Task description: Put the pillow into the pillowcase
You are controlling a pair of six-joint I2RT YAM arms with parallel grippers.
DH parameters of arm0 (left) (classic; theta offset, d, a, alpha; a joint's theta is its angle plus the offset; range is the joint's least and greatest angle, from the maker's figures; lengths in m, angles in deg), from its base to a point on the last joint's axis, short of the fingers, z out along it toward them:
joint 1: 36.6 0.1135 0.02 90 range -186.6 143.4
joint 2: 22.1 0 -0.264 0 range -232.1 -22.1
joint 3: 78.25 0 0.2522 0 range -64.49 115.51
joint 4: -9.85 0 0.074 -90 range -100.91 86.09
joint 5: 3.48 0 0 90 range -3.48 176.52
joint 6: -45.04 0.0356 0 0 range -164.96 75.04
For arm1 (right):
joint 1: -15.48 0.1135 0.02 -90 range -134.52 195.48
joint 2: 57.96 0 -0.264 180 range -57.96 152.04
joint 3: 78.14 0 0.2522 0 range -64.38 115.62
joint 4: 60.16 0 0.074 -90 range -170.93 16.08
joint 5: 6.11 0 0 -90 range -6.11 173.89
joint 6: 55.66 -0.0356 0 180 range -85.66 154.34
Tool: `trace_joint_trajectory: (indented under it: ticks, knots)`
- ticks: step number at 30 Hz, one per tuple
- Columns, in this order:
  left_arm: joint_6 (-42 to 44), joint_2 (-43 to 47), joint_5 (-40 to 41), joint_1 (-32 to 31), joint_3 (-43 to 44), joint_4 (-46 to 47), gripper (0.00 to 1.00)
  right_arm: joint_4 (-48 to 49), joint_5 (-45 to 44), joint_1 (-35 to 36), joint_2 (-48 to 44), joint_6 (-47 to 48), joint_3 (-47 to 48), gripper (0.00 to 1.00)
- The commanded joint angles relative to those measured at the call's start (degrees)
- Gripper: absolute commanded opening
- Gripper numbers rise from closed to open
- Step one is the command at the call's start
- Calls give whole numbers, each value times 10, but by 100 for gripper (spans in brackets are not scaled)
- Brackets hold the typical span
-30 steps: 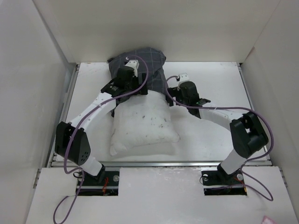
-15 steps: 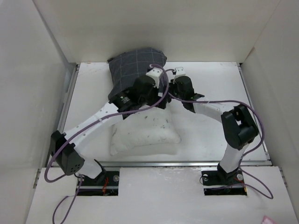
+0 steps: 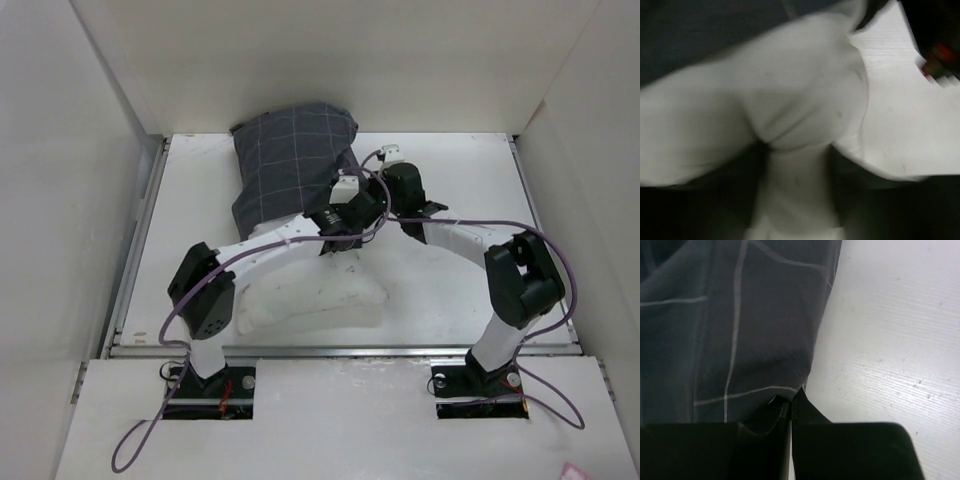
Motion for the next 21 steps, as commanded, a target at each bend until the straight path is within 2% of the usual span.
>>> trace_joint_trajectory:
  ticks: [1,4,9,11,13,17,21]
  knots:
    - [-75,-101,108,15,24,-119,0,12,69,10,-68,-6,2,0]
    - [-100,-150,198,21,84,-154,0,-6,113,10,-107,1,2,0]
    - [-78,-117,293,67,199,-138,0,-97,191,10,-155,30,8,0]
    - [-41,-74,318,87,228,-81,0,-143,222,10,-189,51,8,0]
    - [16,-37,328,102,220,-25,0,-167,230,10,-230,79,0,0]
    - [114,43,330,137,172,175,0,-210,241,10,-296,105,-12,0]
    - [96,9,325,160,194,169,0,-204,372,10,-346,119,-12,0]
